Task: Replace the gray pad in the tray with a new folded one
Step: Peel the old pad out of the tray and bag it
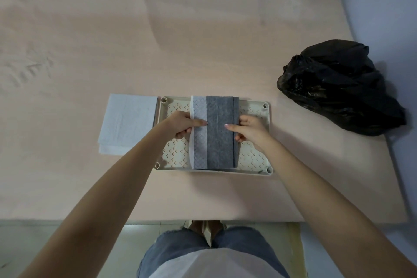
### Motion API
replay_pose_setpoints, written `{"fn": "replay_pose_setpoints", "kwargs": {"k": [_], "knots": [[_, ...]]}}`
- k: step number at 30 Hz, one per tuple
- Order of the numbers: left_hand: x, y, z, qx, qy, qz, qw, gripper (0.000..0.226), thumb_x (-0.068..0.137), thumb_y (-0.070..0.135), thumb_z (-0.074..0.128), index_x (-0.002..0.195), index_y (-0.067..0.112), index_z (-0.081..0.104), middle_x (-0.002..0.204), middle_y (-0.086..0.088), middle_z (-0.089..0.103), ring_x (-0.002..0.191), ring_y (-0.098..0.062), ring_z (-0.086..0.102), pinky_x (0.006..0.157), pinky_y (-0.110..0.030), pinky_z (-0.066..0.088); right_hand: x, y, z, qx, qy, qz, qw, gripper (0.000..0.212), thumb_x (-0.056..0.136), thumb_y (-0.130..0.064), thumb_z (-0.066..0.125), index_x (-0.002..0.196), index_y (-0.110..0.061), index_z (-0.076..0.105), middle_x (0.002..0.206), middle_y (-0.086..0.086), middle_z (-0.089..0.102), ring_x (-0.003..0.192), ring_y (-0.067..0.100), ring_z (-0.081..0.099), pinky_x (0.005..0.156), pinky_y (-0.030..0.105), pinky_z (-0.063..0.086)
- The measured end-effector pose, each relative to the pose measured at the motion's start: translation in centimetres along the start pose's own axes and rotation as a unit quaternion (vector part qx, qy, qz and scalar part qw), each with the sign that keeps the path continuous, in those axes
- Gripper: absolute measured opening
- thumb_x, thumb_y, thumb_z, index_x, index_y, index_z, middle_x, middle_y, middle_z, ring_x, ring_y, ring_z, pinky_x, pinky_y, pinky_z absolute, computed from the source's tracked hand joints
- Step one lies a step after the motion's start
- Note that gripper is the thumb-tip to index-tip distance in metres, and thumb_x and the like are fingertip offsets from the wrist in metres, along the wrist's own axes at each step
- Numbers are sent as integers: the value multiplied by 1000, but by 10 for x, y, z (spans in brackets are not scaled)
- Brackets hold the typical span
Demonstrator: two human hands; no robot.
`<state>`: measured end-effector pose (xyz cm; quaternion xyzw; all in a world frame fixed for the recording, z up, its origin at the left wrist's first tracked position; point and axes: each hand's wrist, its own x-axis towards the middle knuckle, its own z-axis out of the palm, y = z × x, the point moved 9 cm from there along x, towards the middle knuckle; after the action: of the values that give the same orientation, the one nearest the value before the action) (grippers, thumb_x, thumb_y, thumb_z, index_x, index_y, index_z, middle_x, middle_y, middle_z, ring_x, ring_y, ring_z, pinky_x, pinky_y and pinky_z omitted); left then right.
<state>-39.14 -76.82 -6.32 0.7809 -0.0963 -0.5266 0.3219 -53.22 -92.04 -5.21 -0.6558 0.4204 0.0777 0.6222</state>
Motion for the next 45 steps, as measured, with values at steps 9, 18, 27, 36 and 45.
{"fn": "replay_pose_setpoints", "kwargs": {"k": [9, 18, 27, 36, 45], "knots": [[-2, -5, -1, -54, -7, -39, 998, 32, 76, 27, 77, 97, 5, 68, 62, 1, 72, 44, -7, 63, 40, -13, 39, 2, -2, 5, 36, -27, 9, 999, 14, 85, -4, 66, 92, -14, 59, 97, 9, 66, 71, 15, 69, 59, 24, 57], [-15, -4, 9, -228, -92, -29, 969, 40, 88, 14, 34, 113, -3, 61, 111, -17, 68, 103, -30, 64, 80, -36, 54, -3, 4, -4, 234, 47, 42, 970, 43, 100, -46, 30, 99, -8, 50, 98, 12, 60, 88, 33, 66, 88, 46, 53], [-17, -8, 18, -218, -29, -31, 975, 54, 84, 57, 57, 101, 6, 64, 93, -10, 70, 83, -22, 68, 77, -32, 57, -10, 14, -2, 173, -26, 8, 985, 20, 93, -3, 51, 110, 0, 62, 111, 15, 65, 102, 23, 64, 92, 33, 52], [-22, -6, 22, -96, 21, 6, 995, 48, 70, 19, 82, 111, 5, 61, 113, -13, 60, 94, -26, 64, 82, -36, 56, -20, -7, -13, -287, 65, -101, 950, 31, 85, -40, 64, 107, -17, 63, 108, -5, 61, 103, 14, 58, 87, 33, 51], [-26, -11, 18, -44, 129, 68, 988, 53, 72, 16, 81, 121, 11, 63, 124, -7, 61, 109, -20, 58, 89, -23, 48, -56, -6, 49, -583, -8, -276, 765, 69, 93, -55, 1, 148, -15, -6, 155, -2, -12, 141, 9, -16, 114, 26, -15]]}}
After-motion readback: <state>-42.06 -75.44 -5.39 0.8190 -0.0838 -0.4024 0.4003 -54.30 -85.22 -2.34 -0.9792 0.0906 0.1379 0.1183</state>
